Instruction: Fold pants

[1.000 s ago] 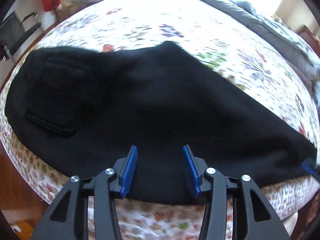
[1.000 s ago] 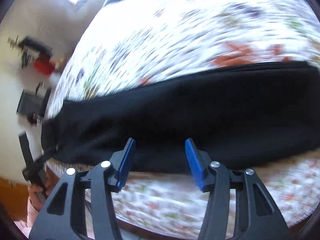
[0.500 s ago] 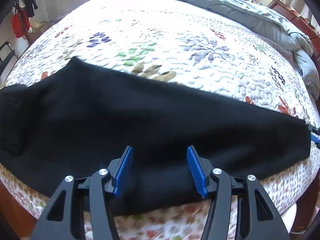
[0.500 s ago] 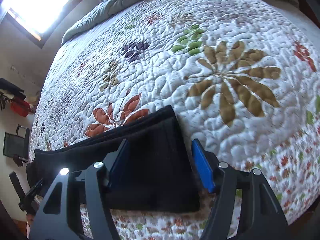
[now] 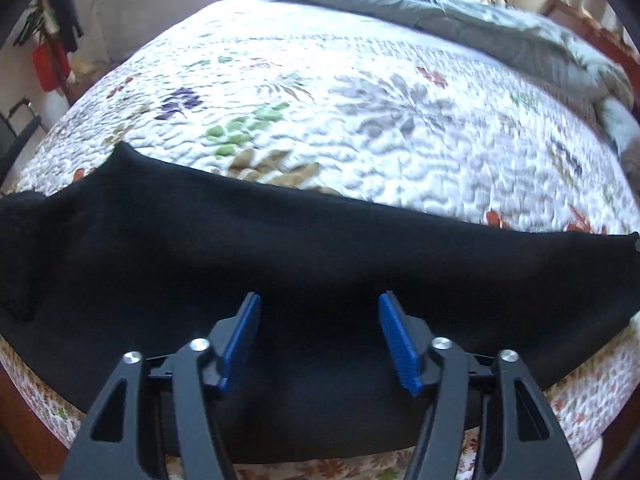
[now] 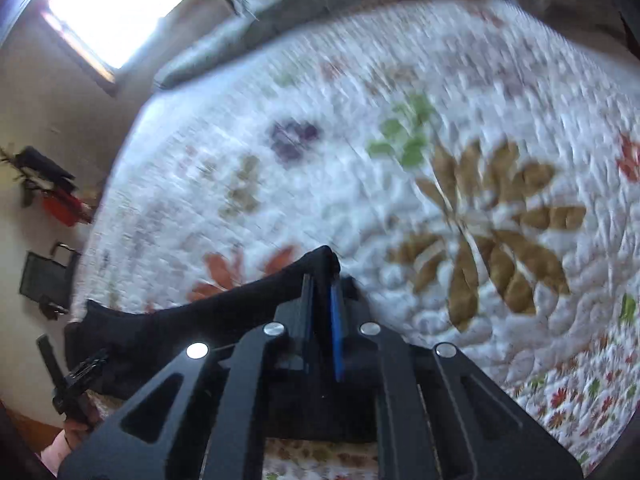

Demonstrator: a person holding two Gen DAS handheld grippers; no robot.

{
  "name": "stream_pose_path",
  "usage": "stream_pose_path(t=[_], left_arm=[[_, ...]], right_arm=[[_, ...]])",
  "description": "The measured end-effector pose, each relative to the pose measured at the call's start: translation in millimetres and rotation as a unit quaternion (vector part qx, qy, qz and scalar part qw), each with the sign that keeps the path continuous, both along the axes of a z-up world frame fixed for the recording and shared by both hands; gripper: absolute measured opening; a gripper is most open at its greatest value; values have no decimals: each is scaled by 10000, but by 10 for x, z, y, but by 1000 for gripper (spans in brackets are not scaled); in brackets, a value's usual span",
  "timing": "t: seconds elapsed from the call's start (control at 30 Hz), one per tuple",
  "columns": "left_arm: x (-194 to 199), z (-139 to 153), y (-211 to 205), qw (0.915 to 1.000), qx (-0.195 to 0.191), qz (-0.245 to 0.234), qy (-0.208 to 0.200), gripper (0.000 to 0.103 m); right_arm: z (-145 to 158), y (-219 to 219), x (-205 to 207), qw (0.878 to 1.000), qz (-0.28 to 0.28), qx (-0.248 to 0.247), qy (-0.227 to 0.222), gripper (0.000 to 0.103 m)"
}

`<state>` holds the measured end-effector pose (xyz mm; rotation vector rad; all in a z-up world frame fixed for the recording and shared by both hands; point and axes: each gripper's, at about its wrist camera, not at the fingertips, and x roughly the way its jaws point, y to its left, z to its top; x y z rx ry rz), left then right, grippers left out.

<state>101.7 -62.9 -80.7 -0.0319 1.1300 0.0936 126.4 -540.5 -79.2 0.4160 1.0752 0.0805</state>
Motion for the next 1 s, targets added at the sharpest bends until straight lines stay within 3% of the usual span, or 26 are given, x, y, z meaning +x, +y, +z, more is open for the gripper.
stream_pose_path(t=[0.1,0.17,0.23,0.4,0.53,0.7,0.8,0.87,0.9,0.93,1.0], left_arm=[[21,-91,-129,9990,421,-110,18,68],[32,-73,-151,9988,474,-135,16,68],[29,-13,-125,9997,223,-69,60,67],[-54,155,-261,9995,-272,-161,-43,67],[-95,169,-491,9976,-514,-469,22,68],[-114,92,-565,9969,-533,-549,187,68],[-135,64,-468,9978,-469,-421,219,68],[-144,42,-375,9981,-477,-291,251,70],[-150,39,-323,9982,-494,-220,255,71],[-153,45,-289,9984,-483,-182,246,71],[-157,61,-222,9988,-427,-113,232,71]], right_arm=[[-118,-33,-44,9998,-130,14,167,29],[-30,-60,-183,9997,-241,47,72,36],[70,-62,-372,9994,-346,18,17,50],[121,51,-902,9984,-430,316,173,66],[-142,132,-1123,9898,-548,1254,403,66],[-472,57,-1042,9754,-970,1918,481,72],[-526,38,-924,9683,-1113,2224,229,69],[-565,47,-845,9658,-1151,2314,213,53],[-578,42,-817,9645,-1252,2312,228,27],[-566,20,-811,9620,-1338,2372,186,10],[-434,-13,-822,9548,-1282,2678,-126,9]])
